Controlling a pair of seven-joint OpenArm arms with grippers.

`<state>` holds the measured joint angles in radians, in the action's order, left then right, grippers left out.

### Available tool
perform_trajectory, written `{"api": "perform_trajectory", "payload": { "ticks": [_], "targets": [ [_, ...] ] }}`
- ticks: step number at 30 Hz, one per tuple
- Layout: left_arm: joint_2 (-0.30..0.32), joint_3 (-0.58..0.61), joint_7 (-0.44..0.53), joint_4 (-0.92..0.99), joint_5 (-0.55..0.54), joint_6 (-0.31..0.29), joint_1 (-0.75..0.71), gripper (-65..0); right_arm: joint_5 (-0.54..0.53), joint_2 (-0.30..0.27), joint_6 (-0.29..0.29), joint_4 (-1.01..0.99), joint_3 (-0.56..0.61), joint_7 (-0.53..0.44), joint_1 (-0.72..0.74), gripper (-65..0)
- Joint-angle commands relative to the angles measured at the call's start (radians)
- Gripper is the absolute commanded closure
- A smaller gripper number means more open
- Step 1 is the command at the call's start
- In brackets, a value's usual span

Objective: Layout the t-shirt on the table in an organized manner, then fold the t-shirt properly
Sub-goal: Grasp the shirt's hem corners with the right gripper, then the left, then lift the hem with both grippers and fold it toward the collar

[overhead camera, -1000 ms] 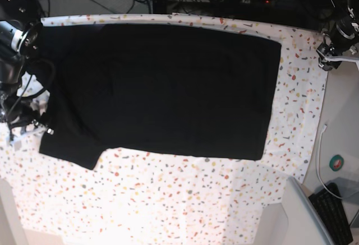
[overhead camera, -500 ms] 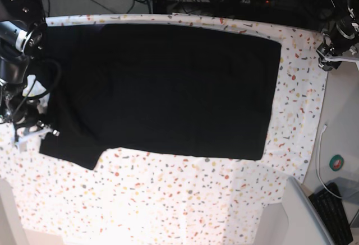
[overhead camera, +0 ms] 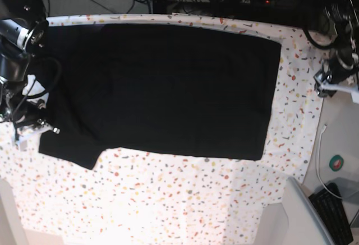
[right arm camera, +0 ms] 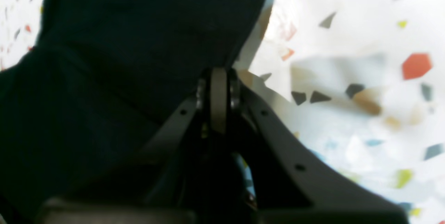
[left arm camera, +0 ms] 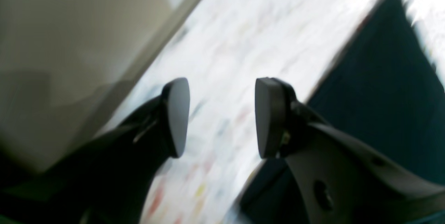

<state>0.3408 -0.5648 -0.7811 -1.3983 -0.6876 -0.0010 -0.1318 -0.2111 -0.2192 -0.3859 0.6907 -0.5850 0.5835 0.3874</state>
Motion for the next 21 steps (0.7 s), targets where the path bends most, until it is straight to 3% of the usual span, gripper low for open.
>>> {"api": "perform_trajectory", "payload": {
  "ticks": [1, 5, 9, 13, 21],
  "targets": [
    [0.033, 0.032, 0.013, 0.043, -0.010, -0.001, 0.056, -29.0, -0.009, -0.001, -0.009, 0.062, 0.000, -0.001, 0.008, 0.0],
    [0.073, 0.202, 0.015, 0.328, -0.008, -0.001, 0.317, -29.0, -0.009, 0.042, -0.009, 0.261, 0.003, 0.026, -0.060, 0.0],
    [0.067, 0.386, 0.016, 0.501, -0.008, -0.001, 0.484, -29.0, -0.009, 0.057, -0.009, 0.353, 0.004, 0.094, -0.071, 0.0],
    [0.039, 0.458, 0.039, 0.526, -0.010, -0.001, 0.515, -29.0, -0.007, 0.056, -0.009, 0.380, 0.004, 0.125, -0.071, 0.0],
    [0.010, 0.461, 0.059, 0.615, -0.010, 0.002, 0.515, -29.0, -0.006, 0.036, -0.009, 0.380, 0.003, 0.128, -0.084, 0.0]
  ]
}}
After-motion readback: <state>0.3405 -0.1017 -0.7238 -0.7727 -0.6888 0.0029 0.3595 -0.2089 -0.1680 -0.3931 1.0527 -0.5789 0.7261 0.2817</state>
